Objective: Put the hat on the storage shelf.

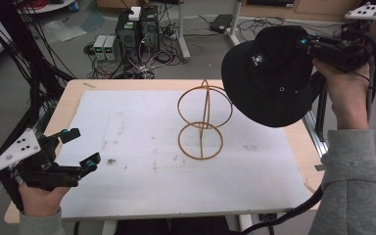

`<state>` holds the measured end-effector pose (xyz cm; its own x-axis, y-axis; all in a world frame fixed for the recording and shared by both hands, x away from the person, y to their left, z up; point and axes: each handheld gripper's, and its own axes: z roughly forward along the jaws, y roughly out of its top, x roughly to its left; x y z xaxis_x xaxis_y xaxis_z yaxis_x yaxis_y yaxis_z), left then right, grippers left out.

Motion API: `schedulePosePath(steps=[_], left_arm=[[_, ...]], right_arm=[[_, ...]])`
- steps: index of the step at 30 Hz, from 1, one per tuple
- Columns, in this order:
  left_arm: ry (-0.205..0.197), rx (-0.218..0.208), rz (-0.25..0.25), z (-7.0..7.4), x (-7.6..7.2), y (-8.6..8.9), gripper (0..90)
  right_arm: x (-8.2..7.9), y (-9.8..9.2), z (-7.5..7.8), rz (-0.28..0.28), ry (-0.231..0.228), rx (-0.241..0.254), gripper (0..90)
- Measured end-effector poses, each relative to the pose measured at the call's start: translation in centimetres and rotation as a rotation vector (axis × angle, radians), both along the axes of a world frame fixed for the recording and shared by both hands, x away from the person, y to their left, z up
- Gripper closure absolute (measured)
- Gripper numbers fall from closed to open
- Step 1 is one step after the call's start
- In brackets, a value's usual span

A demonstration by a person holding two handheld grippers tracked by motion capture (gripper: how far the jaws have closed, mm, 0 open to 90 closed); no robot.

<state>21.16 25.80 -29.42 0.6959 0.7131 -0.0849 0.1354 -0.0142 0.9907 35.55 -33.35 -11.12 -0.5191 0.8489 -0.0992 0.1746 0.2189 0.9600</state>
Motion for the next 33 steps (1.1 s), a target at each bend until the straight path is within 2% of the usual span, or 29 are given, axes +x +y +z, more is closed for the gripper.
schedulePosePath(steps=[6, 8, 19, 28, 33], left_arm=[[0.0, -0.003, -0.002, 0.0, -0.1, -0.1, 2.3], [-0.002, 0.002, -0.004, 0.1, -0.1, -0.2, 2.3], [-0.005, 0.004, 0.014, 0.1, -0.6, 0.3, 2.3], [-0.002, 0.005, 0.022, 0.1, -1.1, 0.6, 2.3], [0.003, 0.008, 0.029, 0.0, -1.2, 0.7, 2.3]], right_arm=[[0.0, 1.0, 0.2, 0.025, 0.0, -0.002, 85.5], [0.1, 2.0, 0.1, 0.048, 0.002, -0.009, 85.5], [0.3, 4.5, 0.3, 0.126, 0.003, -0.001, 85.4], [0.3, 6.7, 0.1, 0.181, 0.002, -0.033, 85.4], [0.4, 8.7, -0.5, 0.231, 0.001, -0.064, 85.3]])
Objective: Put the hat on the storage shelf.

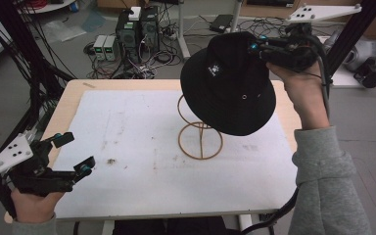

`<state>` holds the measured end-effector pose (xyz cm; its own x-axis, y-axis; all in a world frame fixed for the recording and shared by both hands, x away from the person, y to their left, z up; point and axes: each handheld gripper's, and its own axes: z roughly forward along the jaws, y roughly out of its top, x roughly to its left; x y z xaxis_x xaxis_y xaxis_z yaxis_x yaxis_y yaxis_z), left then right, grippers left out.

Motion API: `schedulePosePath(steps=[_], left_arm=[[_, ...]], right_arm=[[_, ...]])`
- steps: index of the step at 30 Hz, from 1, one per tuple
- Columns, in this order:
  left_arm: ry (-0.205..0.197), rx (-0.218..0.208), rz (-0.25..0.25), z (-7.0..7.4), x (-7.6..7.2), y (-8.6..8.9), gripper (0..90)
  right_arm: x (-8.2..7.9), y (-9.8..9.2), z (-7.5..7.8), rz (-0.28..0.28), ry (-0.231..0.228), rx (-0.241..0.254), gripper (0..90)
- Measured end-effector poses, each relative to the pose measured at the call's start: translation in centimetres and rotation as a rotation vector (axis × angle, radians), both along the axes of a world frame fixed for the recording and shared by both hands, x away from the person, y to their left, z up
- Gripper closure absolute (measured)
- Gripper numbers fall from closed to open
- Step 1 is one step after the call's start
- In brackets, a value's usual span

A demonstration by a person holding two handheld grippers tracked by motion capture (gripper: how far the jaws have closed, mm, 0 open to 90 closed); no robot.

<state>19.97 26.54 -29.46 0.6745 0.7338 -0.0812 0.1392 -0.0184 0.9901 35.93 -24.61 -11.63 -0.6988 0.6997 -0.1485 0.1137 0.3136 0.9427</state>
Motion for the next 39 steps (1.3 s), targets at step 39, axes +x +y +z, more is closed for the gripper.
schedulePosePath(steps=[39], left_arm=[[0.004, 0.01, 0.005, -0.1, -0.1, 0.0, 2.3]], right_arm=[[1.0, 5.1, -7.7, 0.083, 0.096, -0.039, 84.6]])
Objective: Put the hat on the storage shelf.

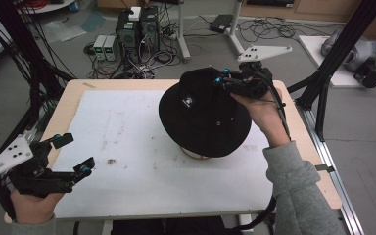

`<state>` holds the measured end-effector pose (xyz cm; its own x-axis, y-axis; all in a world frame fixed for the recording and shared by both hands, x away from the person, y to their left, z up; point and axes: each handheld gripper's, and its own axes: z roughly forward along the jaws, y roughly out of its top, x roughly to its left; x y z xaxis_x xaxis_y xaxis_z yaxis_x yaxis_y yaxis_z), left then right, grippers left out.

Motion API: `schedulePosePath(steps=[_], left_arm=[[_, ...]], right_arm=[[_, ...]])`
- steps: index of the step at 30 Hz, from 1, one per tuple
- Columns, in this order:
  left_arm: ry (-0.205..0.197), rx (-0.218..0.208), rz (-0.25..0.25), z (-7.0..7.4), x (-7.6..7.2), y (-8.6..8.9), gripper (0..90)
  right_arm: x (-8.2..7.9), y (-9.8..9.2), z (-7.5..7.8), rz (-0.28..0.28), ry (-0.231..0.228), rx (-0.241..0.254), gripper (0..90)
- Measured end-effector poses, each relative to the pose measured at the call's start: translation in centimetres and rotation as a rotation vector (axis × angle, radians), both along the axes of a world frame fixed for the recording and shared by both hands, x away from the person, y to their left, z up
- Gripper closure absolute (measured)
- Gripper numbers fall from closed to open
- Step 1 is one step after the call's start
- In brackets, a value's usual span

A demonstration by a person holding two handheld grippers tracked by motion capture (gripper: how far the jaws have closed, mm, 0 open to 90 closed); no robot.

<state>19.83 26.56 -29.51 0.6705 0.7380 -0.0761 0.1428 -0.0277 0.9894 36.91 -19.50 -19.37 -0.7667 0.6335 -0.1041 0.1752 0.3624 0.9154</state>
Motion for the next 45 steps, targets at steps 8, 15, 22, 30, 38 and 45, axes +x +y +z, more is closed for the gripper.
schedulePosePath(steps=[8, 15, 22, 30, 38, 45], left_arm=[[0.002, 0.0, 0.008, 0.0, 0.0, -0.1, 2.3], [0.005, 0.005, 0.005, -0.1, 0.1, -0.1, 2.3], [0.004, 0.001, 0.004, 0.0, 0.1, -0.1, 2.3], [0.005, 0.003, -0.001, -0.1, 0.3, -0.3, 2.3], [0.005, 0.0, -0.01, 0.0, 0.8, -0.7, 2.3], [0.005, -0.001, -0.021, -0.1, 1.0, -0.9, 2.3]], right_arm=[[-0.5, -0.2, -0.9, -0.008, -0.005, 0.03, 84.3], [-0.4, -0.2, -0.8, -0.014, -0.015, 0.038, 75.9], [-0.2, -0.6, -0.8, -0.052, -0.003, 0.074, 46.3], [0.1, -1.3, -1.0, -0.091, 0.037, 0.128, 10.3], [0.0, -2.0, -1.3, -0.09, 0.048, 0.14, 10.3], [-0.6, -2.9, -1.3, -0.087, 0.036, 0.156, 10.3]])
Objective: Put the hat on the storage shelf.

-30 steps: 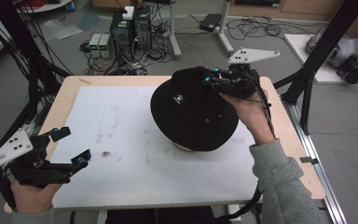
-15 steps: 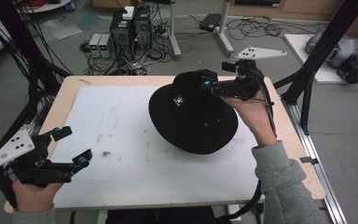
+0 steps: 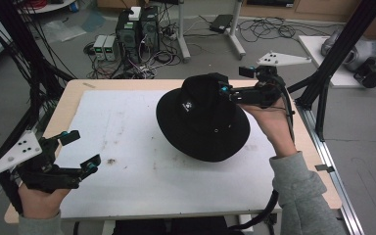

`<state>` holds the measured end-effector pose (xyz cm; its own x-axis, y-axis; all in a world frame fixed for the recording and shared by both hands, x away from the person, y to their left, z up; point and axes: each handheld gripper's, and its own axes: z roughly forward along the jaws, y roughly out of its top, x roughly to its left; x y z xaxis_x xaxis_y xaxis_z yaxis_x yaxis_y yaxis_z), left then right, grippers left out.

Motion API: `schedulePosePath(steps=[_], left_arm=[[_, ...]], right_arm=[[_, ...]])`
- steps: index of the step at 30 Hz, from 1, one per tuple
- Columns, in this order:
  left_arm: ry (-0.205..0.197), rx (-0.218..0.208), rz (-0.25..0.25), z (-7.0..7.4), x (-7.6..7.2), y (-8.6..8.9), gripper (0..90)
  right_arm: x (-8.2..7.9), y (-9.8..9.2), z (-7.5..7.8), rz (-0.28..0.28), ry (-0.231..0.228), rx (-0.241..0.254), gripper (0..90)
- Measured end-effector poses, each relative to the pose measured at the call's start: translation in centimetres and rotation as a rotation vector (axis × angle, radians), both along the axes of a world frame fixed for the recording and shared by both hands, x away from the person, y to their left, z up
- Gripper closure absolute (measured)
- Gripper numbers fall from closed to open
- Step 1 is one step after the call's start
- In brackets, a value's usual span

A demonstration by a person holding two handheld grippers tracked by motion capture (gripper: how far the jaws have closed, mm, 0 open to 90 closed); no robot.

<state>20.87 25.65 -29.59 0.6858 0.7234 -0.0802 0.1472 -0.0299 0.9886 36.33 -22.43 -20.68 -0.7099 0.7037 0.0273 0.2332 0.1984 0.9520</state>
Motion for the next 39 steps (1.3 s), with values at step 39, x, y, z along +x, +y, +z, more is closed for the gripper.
schedulePosePath(steps=[39], left_arm=[[-0.008, 0.007, 0.007, 0.3, -0.1, 0.0, 2.3]], right_arm=[[-7.0, -9.6, -6.2, -0.16, -0.029, 0.074, 10.3]])
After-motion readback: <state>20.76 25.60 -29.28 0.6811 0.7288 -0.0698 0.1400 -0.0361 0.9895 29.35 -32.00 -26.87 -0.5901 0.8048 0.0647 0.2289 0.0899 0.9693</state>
